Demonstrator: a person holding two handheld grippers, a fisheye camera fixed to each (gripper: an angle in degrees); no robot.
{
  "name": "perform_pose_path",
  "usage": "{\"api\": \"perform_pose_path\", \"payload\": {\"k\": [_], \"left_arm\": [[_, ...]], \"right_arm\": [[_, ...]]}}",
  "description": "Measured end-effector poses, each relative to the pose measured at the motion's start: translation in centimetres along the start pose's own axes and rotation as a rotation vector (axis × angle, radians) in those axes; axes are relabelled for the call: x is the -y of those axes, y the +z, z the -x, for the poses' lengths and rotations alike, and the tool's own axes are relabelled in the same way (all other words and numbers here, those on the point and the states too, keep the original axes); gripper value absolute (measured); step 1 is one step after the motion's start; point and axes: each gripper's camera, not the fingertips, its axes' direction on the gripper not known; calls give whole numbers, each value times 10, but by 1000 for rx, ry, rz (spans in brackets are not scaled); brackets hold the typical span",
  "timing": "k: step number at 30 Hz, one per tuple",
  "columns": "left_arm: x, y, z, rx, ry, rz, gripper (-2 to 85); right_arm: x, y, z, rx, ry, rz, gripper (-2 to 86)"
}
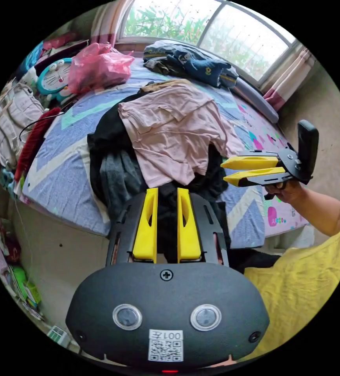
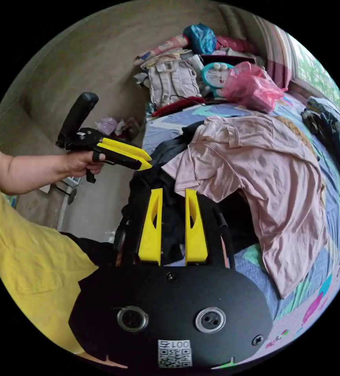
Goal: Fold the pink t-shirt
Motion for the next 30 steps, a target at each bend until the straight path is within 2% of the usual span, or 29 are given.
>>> {"api": "perform_pose_path", "payload": {"k": [10,16,20,24,30], "left_arm": [[82,2,-32,-34,8,144,63],[95,-22,-84,66,81,125,23],[94,-49,-109,82,71,67,-10],[83,-85,-123,-30,32,-7,-16],[70,-163,-155,-34,102,-202,-16]], "right_arm": [[-8,140,-62,-61,159,116,107],[-5,175,-74,-166,205,147,41],[-2,151,-74,-167,186,97,22],[-7,101,-75,-147,205,5,17],[-20,-35,-85,-234,291,-202,14]]}}
